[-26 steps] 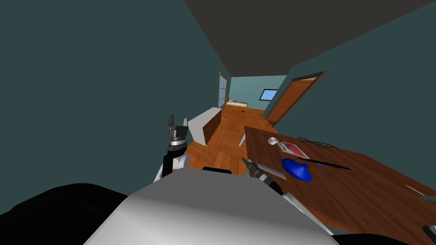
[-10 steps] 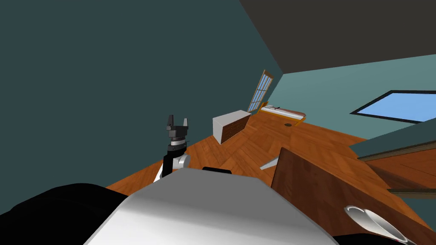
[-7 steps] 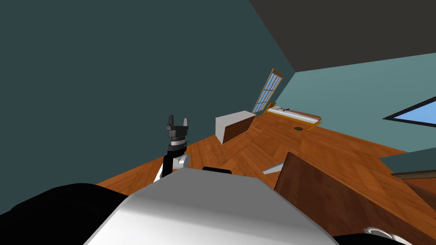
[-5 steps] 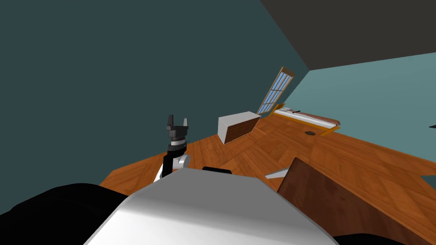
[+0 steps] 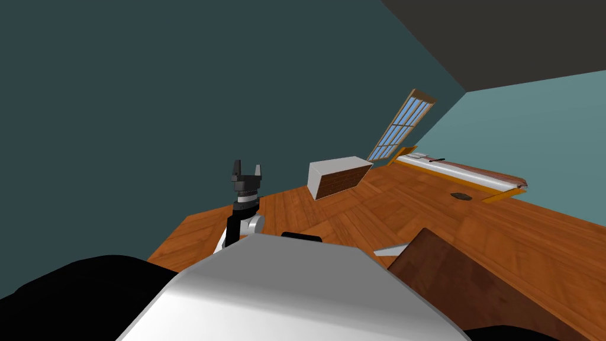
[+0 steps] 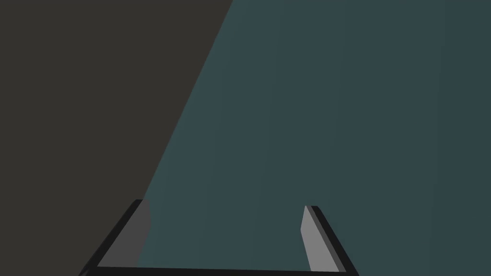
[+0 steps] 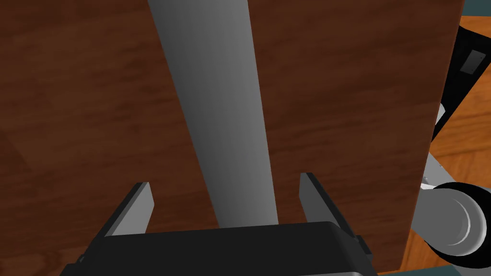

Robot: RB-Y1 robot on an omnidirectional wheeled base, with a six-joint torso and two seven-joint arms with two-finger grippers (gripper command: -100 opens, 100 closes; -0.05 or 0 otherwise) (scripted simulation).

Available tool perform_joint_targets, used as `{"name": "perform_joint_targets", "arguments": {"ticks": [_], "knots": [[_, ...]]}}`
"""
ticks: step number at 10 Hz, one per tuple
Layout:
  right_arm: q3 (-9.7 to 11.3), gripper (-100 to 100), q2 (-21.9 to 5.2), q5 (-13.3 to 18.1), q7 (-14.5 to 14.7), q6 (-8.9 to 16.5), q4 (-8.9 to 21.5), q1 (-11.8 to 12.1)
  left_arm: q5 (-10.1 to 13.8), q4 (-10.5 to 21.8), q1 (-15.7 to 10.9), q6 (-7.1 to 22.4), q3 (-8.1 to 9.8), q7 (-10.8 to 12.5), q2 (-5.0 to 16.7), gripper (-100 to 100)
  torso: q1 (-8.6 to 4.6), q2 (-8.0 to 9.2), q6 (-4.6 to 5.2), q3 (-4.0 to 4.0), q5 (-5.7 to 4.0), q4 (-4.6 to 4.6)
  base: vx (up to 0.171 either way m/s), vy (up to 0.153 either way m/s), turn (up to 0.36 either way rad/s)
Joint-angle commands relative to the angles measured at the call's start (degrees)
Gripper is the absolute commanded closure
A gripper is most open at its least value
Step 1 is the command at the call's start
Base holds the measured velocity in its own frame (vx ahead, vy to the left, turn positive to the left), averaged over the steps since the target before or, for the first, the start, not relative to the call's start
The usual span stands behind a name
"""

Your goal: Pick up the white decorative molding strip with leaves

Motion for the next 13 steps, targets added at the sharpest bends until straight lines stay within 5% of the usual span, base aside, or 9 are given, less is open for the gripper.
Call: {"name": "perform_joint_targets", "arguments": {"ticks": [1,2,3,4,7,8,9,13], "knots": [[1.4,-100,0.1,0.8,0.2,0.3,1.6,0.6,0.0,0.0,0.0,0.0,0.0,0.0,0.0,0,0.0,0.0,0.0,0.0,0.0,0.0,-0.084,-0.009,0.105],[1.7,-100,-0.5,0.3,-0.3,1.1,0.0,-0.1,0.0,0.0,0.0,0.0,0.0,0.0,0.0,0,0.0,-0.1,0.02,-0.04,-0.01,0.0,0.007,-0.003,-0.007],[1.9,0,-0.5,0.3,-0.4,1.3,0.1,-0.1,0.0,0.0,0.0,0.0,0.01,0.0,0.0,0,0.02,-0.34,0.02,-0.18,-0.01,-0.06,0.0,0.0,0.0],[2.3,-100,1.2,0.5,0.0,1.4,1.6,-0.9,0.0,0.0,0.0,0.0,0.0,0.0,0.0,0,0.03,-0.4,0.01,-0.22,0.0,-0.08,0.002,0.001,0.037],[3.0,-100,4.7,0.9,0.6,1.4,4.7,-2.4,0.0,0.0,0.0,0.0,0.01,0.0,0.0,0,0.01,-0.45,0.01,-0.25,-0.01,-0.09,0.004,-0.004,0.055],[2.9,-100,4.0,0.8,0.5,1.4,4.0,-2.1,0.0,0.0,0.0,0.0,0.0,0.0,0.0,0,0.02,-0.45,0.0,-0.25,-0.02,-0.09,0.002,0.0,0.011],[3.0,100,4.2,0.8,0.5,1.5,4.1,-2.2,0.0,0.0,0.0,0.0,0.01,0.0,0.0,0,0.03,-0.45,0.01,-0.25,0.0,-0.09,0.0,0.0,0.0],[3.0,100,4.1,0.9,0.5,1.5,4.1,-2.2,0.0,0.0,0.0,0.0,0.01,0.0,0.0,0,0.04,-0.44,0.05,-0.25,-0.01,-0.09,0.0,0.0,0.0]]}}
